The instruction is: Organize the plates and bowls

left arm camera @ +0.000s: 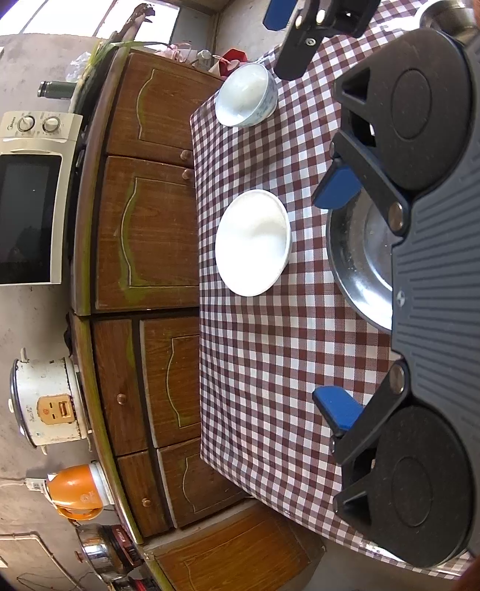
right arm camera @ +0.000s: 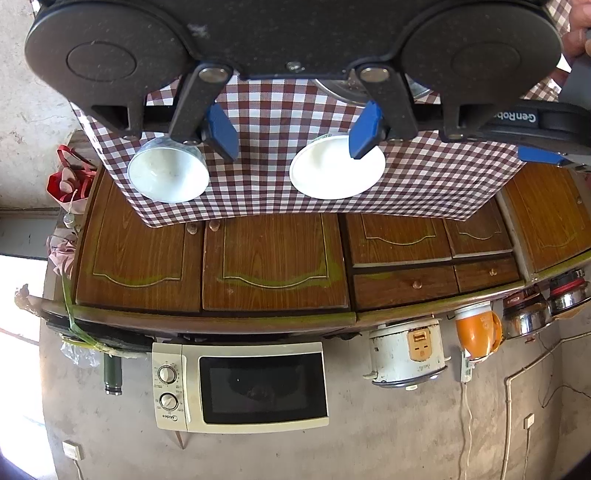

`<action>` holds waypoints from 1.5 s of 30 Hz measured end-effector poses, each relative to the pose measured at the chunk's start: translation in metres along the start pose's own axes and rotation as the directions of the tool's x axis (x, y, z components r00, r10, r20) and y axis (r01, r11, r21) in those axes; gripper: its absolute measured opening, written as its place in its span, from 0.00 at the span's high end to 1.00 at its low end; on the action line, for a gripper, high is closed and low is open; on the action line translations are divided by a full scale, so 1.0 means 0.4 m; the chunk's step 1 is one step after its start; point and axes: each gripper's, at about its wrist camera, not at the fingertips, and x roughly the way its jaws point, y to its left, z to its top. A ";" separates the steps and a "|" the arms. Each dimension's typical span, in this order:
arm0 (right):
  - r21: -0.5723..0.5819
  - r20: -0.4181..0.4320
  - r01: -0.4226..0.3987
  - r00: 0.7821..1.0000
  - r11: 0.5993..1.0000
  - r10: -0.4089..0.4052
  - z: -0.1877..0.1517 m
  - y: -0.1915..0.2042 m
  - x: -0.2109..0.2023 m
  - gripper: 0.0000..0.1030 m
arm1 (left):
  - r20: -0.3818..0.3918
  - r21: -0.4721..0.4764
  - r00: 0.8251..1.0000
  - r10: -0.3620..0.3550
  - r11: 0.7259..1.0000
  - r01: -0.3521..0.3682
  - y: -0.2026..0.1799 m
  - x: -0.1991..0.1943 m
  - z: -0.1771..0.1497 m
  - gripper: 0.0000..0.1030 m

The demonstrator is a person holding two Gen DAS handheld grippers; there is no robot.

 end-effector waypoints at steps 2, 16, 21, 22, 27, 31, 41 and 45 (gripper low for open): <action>-0.010 0.001 0.000 1.000 1.000 0.000 0.001 0.002 0.008 0.24 | -0.002 0.003 1.000 0.003 1.000 -0.003 0.000 0.006 0.003 0.00; -0.040 -0.015 0.003 1.000 0.999 -0.003 0.006 0.014 0.081 0.24 | -0.017 -0.002 1.000 0.013 1.000 -0.013 0.007 0.057 0.021 0.00; -0.045 -0.025 0.002 1.000 0.999 -0.003 0.007 0.017 0.110 0.24 | -0.026 -0.002 0.999 0.022 1.000 -0.022 0.010 0.081 0.030 0.00; -0.045 -0.025 0.002 1.000 0.999 -0.004 0.008 0.018 0.114 0.24 | -0.028 -0.002 0.999 0.023 1.000 -0.023 0.011 0.086 0.032 0.00; -0.045 -0.033 0.001 0.999 0.999 -0.002 0.012 0.018 0.139 0.24 | -0.029 0.009 0.999 0.032 0.999 -0.032 0.010 0.106 0.040 0.00; -0.051 -0.036 0.001 0.999 0.999 -0.003 0.018 0.020 0.165 0.24 | -0.030 0.009 0.999 0.037 0.999 -0.037 0.013 0.127 0.049 0.00; -0.048 -0.053 0.013 0.998 0.999 -0.015 0.017 0.013 0.222 0.24 | -0.041 0.002 0.999 0.029 1.000 -0.028 0.021 0.181 0.062 0.00; -0.045 -0.072 0.021 0.997 0.999 -0.025 0.014 0.004 0.259 0.23 | -0.043 0.006 0.999 0.023 1.000 -0.023 0.020 0.212 0.070 0.00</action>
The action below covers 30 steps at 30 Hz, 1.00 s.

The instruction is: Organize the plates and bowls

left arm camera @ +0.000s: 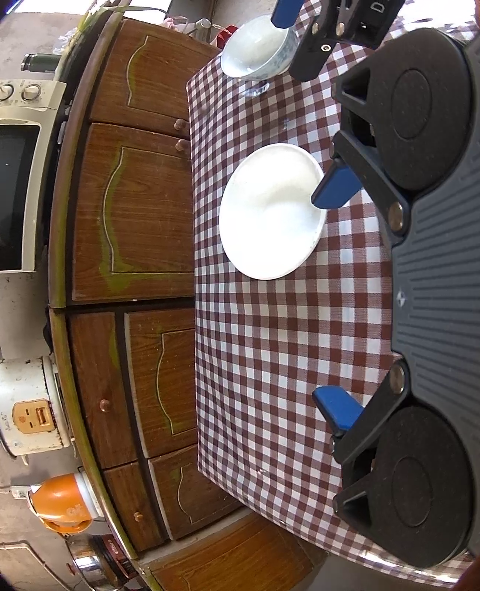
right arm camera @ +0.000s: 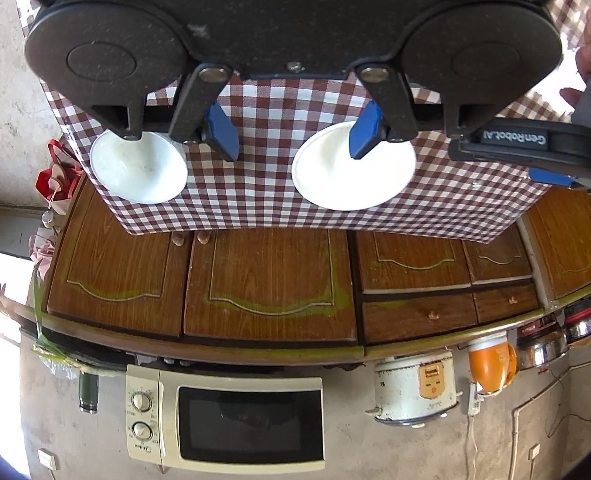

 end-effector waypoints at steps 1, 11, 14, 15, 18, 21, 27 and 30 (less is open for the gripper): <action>0.003 -0.006 0.001 1.000 1.000 -0.001 0.000 -0.002 0.011 0.23 | 0.002 0.001 1.000 -0.003 1.000 0.003 -0.001 0.007 0.002 0.00; 0.005 -0.071 -0.001 0.997 1.000 0.001 0.005 -0.007 0.135 0.24 | -0.023 -0.004 1.000 0.006 1.000 -0.006 0.001 0.115 0.032 0.00; 0.022 -0.088 -0.006 0.996 1.000 0.008 0.009 -0.009 0.178 0.24 | -0.048 -0.001 0.999 0.004 1.000 -0.004 0.005 0.153 0.036 0.06; 0.021 -0.096 -0.009 0.995 1.000 0.011 0.011 -0.007 0.193 0.24 | -0.053 -0.002 0.999 0.001 1.000 -0.001 0.005 0.167 0.037 0.09; 0.019 -0.119 -0.007 0.993 1.000 0.010 0.012 -0.002 0.237 0.24 | -0.060 -0.007 0.998 -0.006 1.000 0.005 0.005 0.201 0.041 0.09; 0.050 -0.143 -0.009 0.990 0.999 0.016 0.007 -0.004 0.278 0.24 | -0.082 -0.023 0.996 -0.031 0.999 0.030 0.004 0.236 0.045 0.12; 0.065 -0.175 -0.021 0.984 0.998 0.032 0.000 0.003 0.349 0.24 | -0.077 -0.018 0.996 -0.054 0.998 0.053 0.001 0.286 0.042 0.19; 0.079 -0.183 -0.033 0.982 0.996 0.047 0.000 0.005 0.377 0.24 | -0.078 -0.024 0.995 -0.060 0.998 0.059 0.000 0.313 0.040 0.26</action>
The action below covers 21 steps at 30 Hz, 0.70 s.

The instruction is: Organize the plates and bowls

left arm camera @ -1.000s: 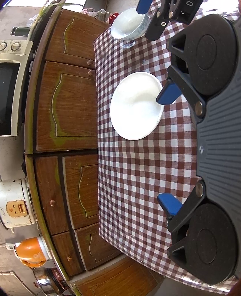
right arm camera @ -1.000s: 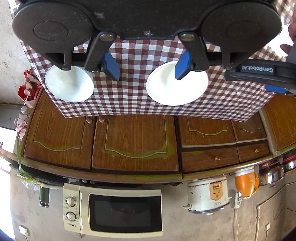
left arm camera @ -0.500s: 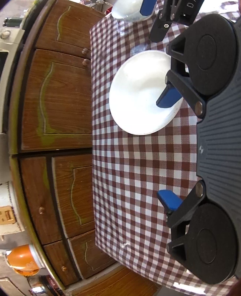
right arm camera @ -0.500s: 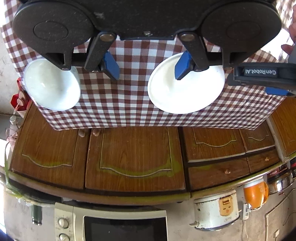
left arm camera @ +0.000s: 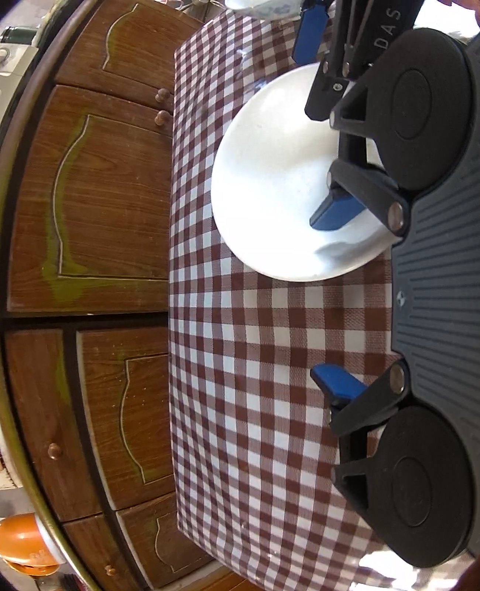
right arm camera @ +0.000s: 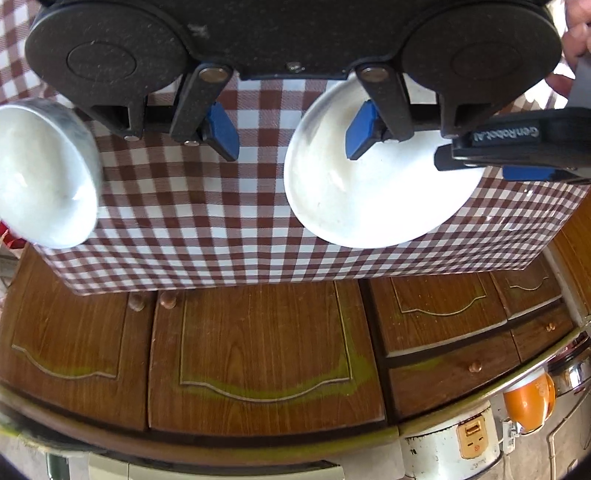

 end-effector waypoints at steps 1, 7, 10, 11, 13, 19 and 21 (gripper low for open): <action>0.004 -0.002 -0.006 1.000 1.000 0.006 0.002 0.001 0.008 0.24 | -0.001 0.001 1.000 -0.006 1.000 0.006 0.001 0.010 0.001 0.28; 0.000 -0.031 -0.039 0.999 0.999 0.039 0.000 0.018 0.056 0.60 | 0.021 -0.019 0.997 -0.073 0.997 0.073 0.014 0.036 0.005 0.37; 0.010 -0.022 -0.059 0.998 0.998 0.059 0.001 0.022 0.065 0.72 | 0.034 -0.004 0.994 -0.108 0.994 0.108 0.008 0.041 0.009 0.60; -0.001 -0.013 -0.059 0.998 0.998 0.059 0.001 0.029 0.063 0.74 | 0.036 0.013 0.993 -0.116 0.993 0.116 -0.001 0.039 0.010 0.68; -0.026 0.004 -0.048 0.999 0.999 0.048 0.005 0.043 0.060 0.75 | 0.041 0.038 0.995 -0.096 0.995 0.094 -0.015 0.040 0.009 0.67; -0.059 0.046 -0.040 0.998 0.997 0.043 -0.001 0.052 0.029 0.76 | 0.054 0.016 0.991 -0.120 0.993 0.120 0.003 0.007 -0.006 0.68; -0.069 0.058 -0.035 0.998 0.997 0.039 -0.005 0.057 0.011 0.76 | 0.065 0.011 0.991 -0.117 0.993 0.116 0.005 -0.012 -0.006 0.68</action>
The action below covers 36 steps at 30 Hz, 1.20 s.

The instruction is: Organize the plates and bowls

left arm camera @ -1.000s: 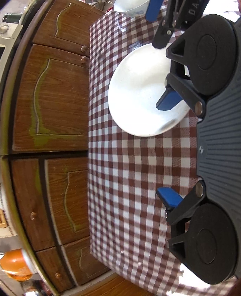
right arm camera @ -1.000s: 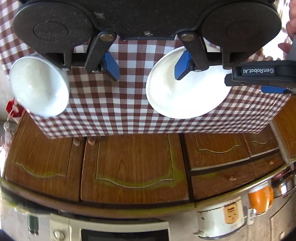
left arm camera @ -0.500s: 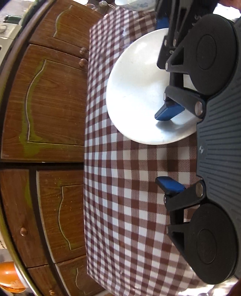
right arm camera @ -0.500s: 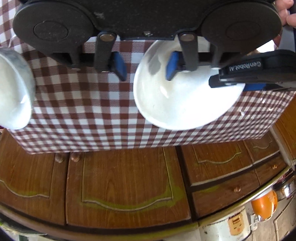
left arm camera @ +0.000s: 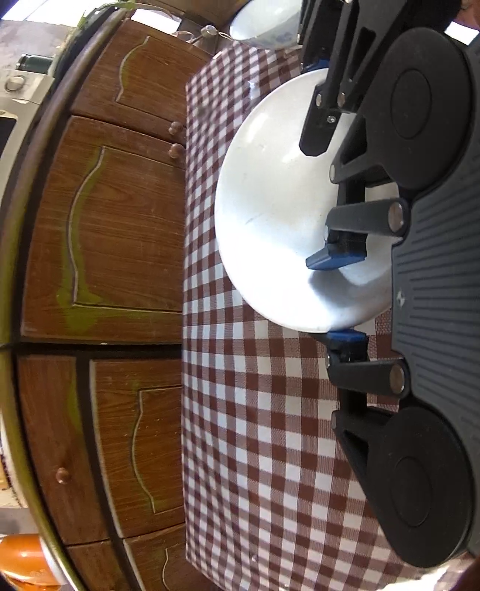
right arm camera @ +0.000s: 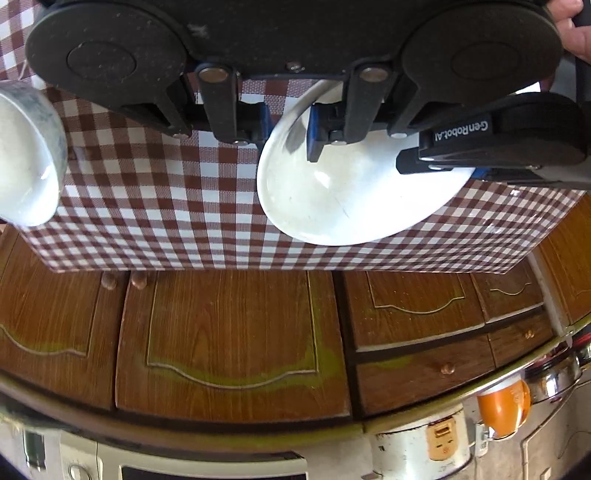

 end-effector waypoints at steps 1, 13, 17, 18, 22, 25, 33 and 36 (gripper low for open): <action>0.001 0.007 -0.001 1.000 1.000 0.001 0.001 0.001 -0.008 0.76 | 0.002 0.002 1.000 0.002 1.000 -0.002 -0.001 -0.008 0.002 0.68; -0.007 0.066 -0.020 0.998 1.000 0.020 -0.007 0.034 -0.201 0.75 | 0.032 -0.011 0.999 0.042 0.999 -0.042 -0.017 -0.207 -0.001 0.67; -0.006 0.087 -0.022 0.996 1.000 0.023 -0.007 0.048 -0.288 0.75 | 0.050 0.001 0.997 0.054 0.999 -0.054 -0.033 -0.293 -0.010 0.67; -0.007 0.087 -0.020 0.996 1.000 0.020 -0.007 0.053 -0.305 0.75 | 0.056 0.000 0.997 0.057 0.998 -0.057 -0.038 -0.314 -0.014 0.67; -0.012 0.105 -0.018 0.994 1.000 0.019 -0.015 0.070 -0.386 0.75 | 0.063 -0.001 0.996 0.065 0.998 -0.065 -0.055 -0.385 -0.032 0.66; -0.003 0.110 -0.021 0.994 1.000 0.021 -0.028 0.077 -0.440 0.75 | 0.068 0.001 0.996 0.065 0.998 -0.066 -0.069 -0.428 -0.048 0.66; 0.002 0.127 -0.014 0.992 1.000 0.014 -0.076 0.090 -0.570 0.75 | 0.075 0.003 0.996 0.057 0.998 -0.058 -0.106 -0.512 -0.094 0.65; 0.000 0.131 -0.014 0.991 1.000 0.014 -0.088 0.095 -0.602 0.75 | 0.077 0.007 0.995 0.056 0.998 -0.056 -0.112 -0.531 -0.108 0.65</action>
